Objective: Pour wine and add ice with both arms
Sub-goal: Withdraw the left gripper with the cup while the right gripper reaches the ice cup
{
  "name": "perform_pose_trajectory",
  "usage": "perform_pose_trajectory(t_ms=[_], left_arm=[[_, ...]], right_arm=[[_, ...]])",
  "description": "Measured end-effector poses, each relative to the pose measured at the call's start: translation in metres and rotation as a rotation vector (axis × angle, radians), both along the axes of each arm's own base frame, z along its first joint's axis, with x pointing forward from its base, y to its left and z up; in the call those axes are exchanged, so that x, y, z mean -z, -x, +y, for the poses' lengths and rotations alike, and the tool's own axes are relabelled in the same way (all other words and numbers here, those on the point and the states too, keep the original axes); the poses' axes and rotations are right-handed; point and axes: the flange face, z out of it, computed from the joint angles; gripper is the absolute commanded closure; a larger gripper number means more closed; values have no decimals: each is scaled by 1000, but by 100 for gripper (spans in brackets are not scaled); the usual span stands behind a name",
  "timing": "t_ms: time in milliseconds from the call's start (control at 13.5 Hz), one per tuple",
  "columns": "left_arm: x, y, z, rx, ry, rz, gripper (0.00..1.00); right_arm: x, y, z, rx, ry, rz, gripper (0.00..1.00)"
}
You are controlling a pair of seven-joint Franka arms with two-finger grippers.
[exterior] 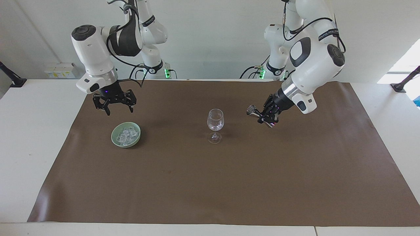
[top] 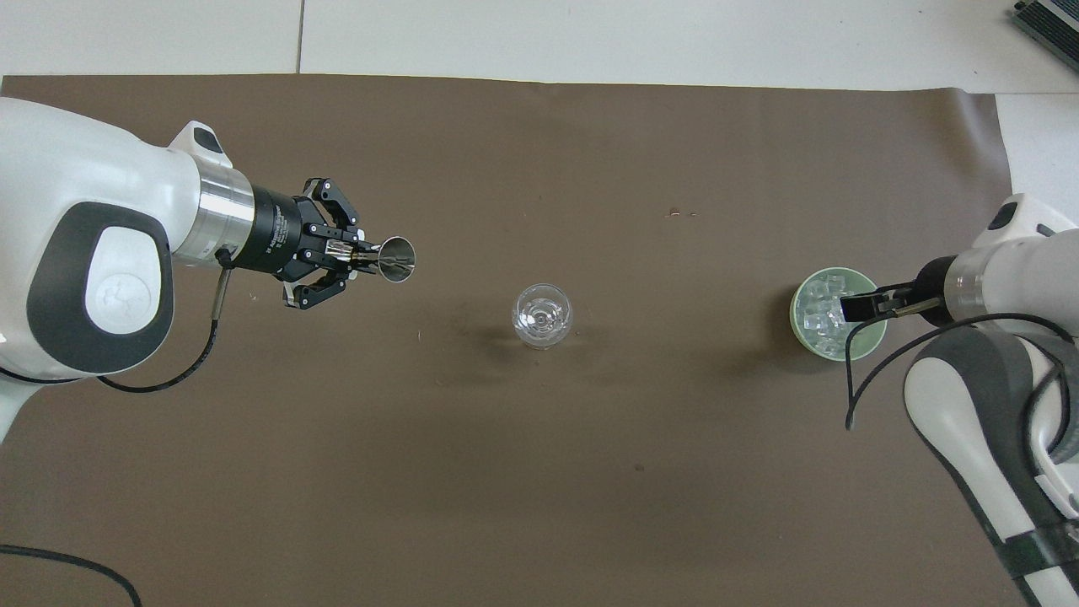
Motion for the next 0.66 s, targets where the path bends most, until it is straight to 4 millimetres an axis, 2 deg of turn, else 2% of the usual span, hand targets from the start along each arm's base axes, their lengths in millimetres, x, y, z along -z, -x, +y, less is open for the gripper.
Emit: perform_pose_trajectory(t_ms=[221, 443, 664], left_arm=[[7, 3, 30, -6, 85, -19, 100], [14, 5, 52, -20, 152, -29, 100], [37, 9, 82, -58, 239, -22, 100]], right_arm=[[27, -6, -2, -8, 4, -9, 0], [59, -4, -6, -16, 6, 6, 0], [83, -1, -11, -27, 7, 41, 0]])
